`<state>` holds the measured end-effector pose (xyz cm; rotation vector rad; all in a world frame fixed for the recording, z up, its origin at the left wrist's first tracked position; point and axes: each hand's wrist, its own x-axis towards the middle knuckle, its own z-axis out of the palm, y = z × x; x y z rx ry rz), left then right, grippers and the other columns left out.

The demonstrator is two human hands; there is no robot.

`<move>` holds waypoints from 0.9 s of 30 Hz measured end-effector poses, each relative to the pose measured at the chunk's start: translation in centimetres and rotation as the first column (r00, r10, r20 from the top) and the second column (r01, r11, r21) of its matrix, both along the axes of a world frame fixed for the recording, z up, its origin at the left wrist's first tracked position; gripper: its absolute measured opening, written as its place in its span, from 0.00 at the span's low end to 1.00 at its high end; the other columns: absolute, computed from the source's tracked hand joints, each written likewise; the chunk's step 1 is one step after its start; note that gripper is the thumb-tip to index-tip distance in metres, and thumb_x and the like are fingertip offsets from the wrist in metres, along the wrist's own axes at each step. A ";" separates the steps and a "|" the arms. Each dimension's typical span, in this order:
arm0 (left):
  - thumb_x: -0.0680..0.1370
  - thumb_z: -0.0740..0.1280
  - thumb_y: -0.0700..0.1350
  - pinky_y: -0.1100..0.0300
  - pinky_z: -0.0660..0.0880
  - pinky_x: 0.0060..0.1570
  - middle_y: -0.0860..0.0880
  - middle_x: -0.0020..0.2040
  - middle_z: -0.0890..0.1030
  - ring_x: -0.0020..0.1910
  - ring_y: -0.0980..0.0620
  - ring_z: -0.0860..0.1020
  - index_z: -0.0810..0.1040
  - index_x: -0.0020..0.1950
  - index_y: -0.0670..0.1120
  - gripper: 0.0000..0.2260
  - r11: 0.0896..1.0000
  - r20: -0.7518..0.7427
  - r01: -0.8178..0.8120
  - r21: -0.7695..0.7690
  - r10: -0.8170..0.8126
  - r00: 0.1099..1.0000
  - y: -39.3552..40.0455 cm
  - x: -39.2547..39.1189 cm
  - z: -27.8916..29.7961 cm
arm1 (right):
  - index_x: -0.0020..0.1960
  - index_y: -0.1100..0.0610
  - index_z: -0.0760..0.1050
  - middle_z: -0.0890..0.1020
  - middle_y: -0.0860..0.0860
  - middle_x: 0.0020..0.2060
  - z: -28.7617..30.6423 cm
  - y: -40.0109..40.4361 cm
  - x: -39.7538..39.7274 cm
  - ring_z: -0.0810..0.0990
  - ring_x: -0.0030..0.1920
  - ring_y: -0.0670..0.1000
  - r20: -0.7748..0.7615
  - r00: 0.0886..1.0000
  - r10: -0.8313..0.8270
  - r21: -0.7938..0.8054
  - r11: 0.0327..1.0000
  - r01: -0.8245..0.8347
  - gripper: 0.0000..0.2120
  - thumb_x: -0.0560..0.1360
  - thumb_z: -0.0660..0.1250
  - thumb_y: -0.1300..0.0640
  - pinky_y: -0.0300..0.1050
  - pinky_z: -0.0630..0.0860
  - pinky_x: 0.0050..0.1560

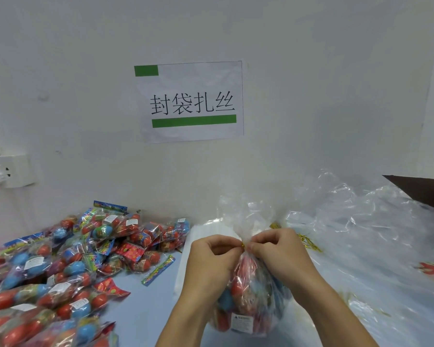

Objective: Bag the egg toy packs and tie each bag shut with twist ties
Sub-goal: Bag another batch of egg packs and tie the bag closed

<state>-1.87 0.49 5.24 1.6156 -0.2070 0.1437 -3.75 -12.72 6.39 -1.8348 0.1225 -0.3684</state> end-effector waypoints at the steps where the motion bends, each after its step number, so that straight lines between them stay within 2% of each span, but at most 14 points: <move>1: 0.75 0.73 0.35 0.69 0.76 0.37 0.51 0.38 0.86 0.39 0.58 0.84 0.86 0.42 0.46 0.07 1.000 -0.011 0.005 -0.003 -0.005 1.000 0.1 0.0 0.0 | 0.34 0.53 0.85 0.85 0.47 0.32 0.0 0.0 -0.1 0.83 0.35 0.44 0.004 1.000 0.016 -0.019 1.000 -0.016 0.10 0.73 0.72 0.60 0.35 0.74 0.34; 6: 0.76 0.71 0.36 0.71 0.76 0.36 0.53 0.39 0.86 0.39 0.60 0.84 0.85 0.42 0.48 0.08 0.999 -0.033 0.047 -0.010 -0.047 0.998 0.3 0.0 -0.1 | 0.36 0.55 0.85 0.85 0.51 0.33 -0.2 0.2 -0.3 0.82 0.34 0.46 0.021 0.996 0.087 -0.108 0.991 -0.084 0.11 0.75 0.70 0.58 0.35 0.75 0.34; 8: 0.76 0.71 0.35 0.70 0.76 0.37 0.52 0.39 0.86 0.38 0.60 0.84 0.85 0.43 0.47 0.08 0.998 -0.027 0.049 -0.033 -0.050 0.998 0.3 0.0 -0.1 | 0.37 0.56 0.85 0.86 0.52 0.34 -0.2 0.2 -0.2 0.84 0.37 0.51 0.028 0.997 0.076 -0.099 0.992 -0.073 0.10 0.75 0.70 0.58 0.36 0.76 0.35; 10: 0.76 0.71 0.34 0.69 0.77 0.37 0.49 0.39 0.86 0.38 0.58 0.83 0.85 0.42 0.45 0.08 0.997 -0.013 0.034 -0.070 -0.035 0.999 0.3 0.0 -0.1 | 0.36 0.55 0.85 0.86 0.51 0.33 -0.3 0.3 -0.2 0.84 0.38 0.51 0.033 0.998 0.059 -0.078 0.995 -0.057 0.10 0.75 0.69 0.58 0.35 0.76 0.34; 13: 0.75 0.72 0.34 0.67 0.77 0.38 0.49 0.39 0.86 0.39 0.56 0.84 0.86 0.41 0.47 0.08 0.996 -0.015 0.010 -0.087 -0.012 1.000 0.1 0.0 -0.1 | 0.34 0.54 0.85 0.84 0.48 0.29 -0.2 0.5 -0.1 0.80 0.30 0.46 0.014 1.000 0.023 -0.019 1.000 -0.023 0.11 0.74 0.69 0.58 0.34 0.73 0.29; 16: 0.75 0.72 0.34 0.65 0.79 0.38 0.49 0.39 0.86 0.39 0.54 0.84 0.86 0.40 0.47 0.09 0.998 -0.017 0.008 -0.061 -0.009 1.000 0.1 -0.1 -0.1 | 0.35 0.58 0.85 0.83 0.51 0.28 -0.1 0.5 -0.1 0.79 0.28 0.46 -0.048 0.998 0.043 0.105 0.994 -0.038 0.11 0.74 0.69 0.60 0.37 0.72 0.29; 19: 0.75 0.71 0.34 0.68 0.78 0.37 0.50 0.37 0.85 0.37 0.57 0.83 0.86 0.40 0.47 0.10 0.999 0.022 0.038 0.022 -0.038 0.999 0.4 -0.3 0.0 | 0.35 0.58 0.85 0.82 0.50 0.26 0.0 0.3 -0.3 0.79 0.24 0.44 -0.118 0.990 0.080 0.215 0.975 -0.053 0.11 0.75 0.69 0.61 0.34 0.71 0.23; 23: 0.76 0.70 0.35 0.70 0.77 0.41 0.56 0.38 0.84 0.41 0.59 0.82 0.85 0.40 0.49 0.11 0.979 0.155 -0.021 0.204 -0.011 0.988 0.6 -0.2 0.2 | 0.39 0.56 0.87 0.86 0.50 0.34 -0.1 0.1 -0.2 0.83 0.33 0.44 -0.118 0.988 0.097 0.191 0.979 -0.073 0.07 0.74 0.72 0.58 0.34 0.72 0.25; 27: 0.76 0.71 0.40 0.65 0.79 0.41 0.53 0.36 0.84 0.39 0.57 0.82 0.85 0.40 0.48 0.06 0.978 0.221 -0.055 0.203 0.009 0.975 0.2 -0.4 0.3 | 0.38 0.53 0.86 0.86 0.47 0.34 -0.4 0.2 0.0 0.84 0.34 0.42 -0.052 0.997 0.056 0.111 0.993 -0.050 0.08 0.75 0.73 0.57 0.32 0.73 0.30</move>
